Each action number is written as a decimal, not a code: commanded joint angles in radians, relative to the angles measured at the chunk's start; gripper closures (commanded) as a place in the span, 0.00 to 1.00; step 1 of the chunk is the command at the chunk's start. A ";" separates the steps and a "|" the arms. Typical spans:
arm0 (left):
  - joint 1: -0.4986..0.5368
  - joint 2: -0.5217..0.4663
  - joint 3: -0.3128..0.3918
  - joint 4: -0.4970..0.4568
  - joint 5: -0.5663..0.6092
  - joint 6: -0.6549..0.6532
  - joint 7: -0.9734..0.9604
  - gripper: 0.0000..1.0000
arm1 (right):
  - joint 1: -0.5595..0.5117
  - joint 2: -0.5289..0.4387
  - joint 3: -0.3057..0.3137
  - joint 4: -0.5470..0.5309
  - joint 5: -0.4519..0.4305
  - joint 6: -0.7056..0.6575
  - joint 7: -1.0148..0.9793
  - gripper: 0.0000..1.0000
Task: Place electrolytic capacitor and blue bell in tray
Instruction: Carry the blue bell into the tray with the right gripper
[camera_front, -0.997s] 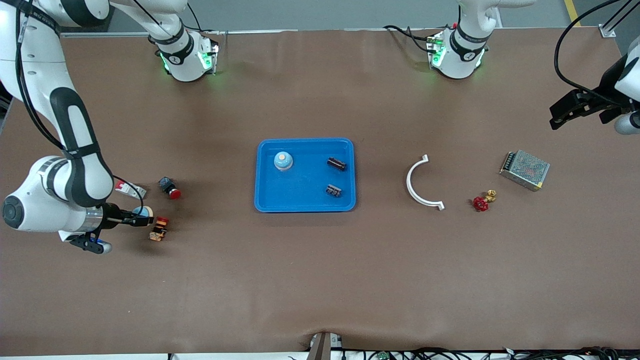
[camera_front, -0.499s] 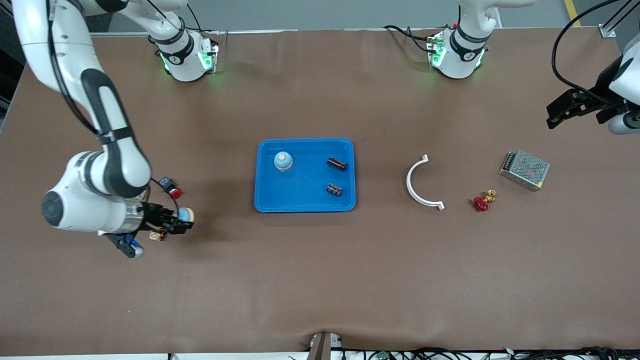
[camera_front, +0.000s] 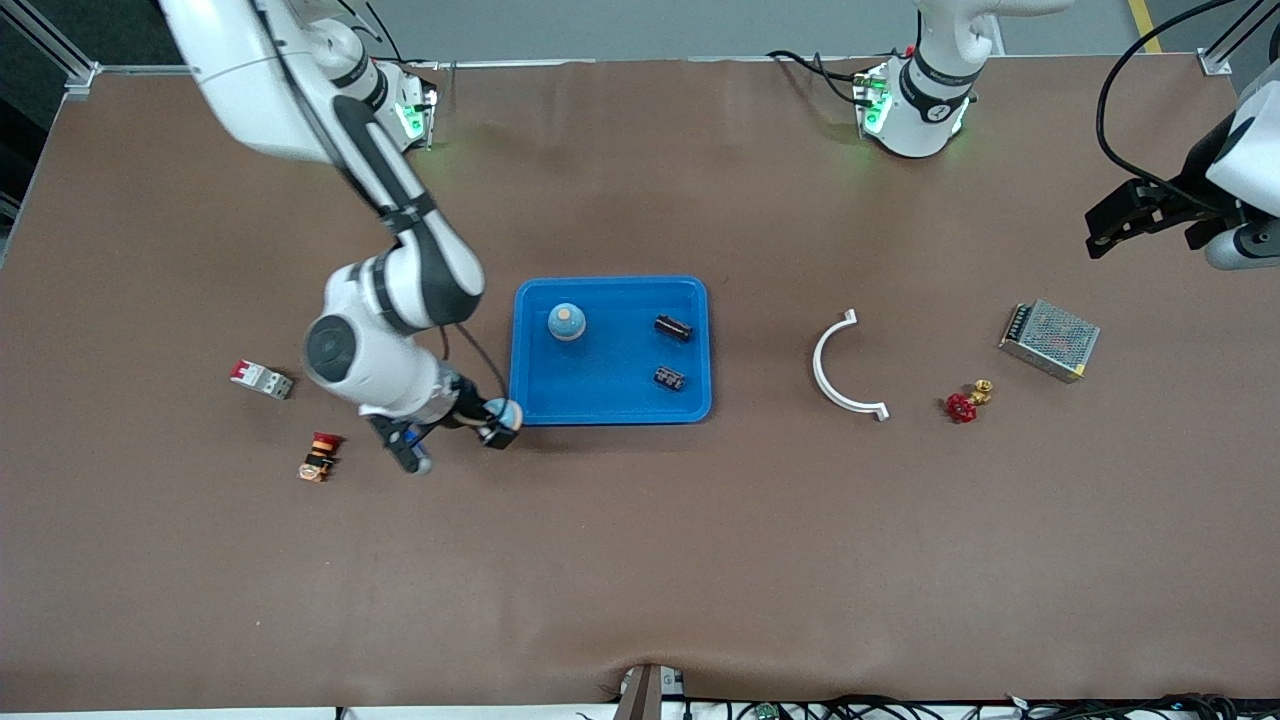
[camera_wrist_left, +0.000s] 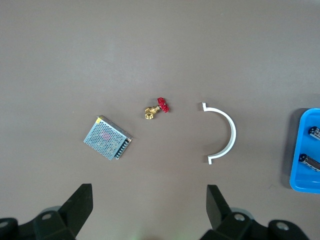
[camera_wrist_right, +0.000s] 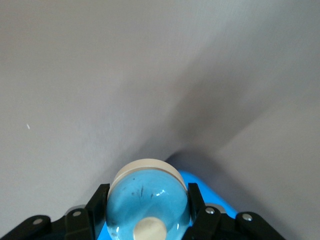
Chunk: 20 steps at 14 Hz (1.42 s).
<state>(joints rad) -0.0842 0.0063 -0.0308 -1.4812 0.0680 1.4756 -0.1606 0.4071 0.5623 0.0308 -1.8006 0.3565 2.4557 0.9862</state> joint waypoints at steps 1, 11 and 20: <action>-0.002 -0.016 0.006 -0.013 -0.017 0.012 0.020 0.00 | 0.056 -0.018 -0.015 -0.068 -0.007 0.055 0.066 1.00; -0.006 -0.003 0.005 -0.010 -0.016 0.029 0.018 0.00 | 0.384 0.018 -0.173 -0.112 -0.057 0.057 0.293 1.00; -0.006 -0.002 0.005 -0.010 -0.016 0.038 0.018 0.00 | 0.384 0.040 -0.198 -0.109 -0.088 0.060 0.293 1.00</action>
<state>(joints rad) -0.0877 0.0084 -0.0313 -1.4885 0.0680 1.5055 -0.1606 0.7864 0.5930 -0.1631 -1.9073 0.2891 2.5058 1.2573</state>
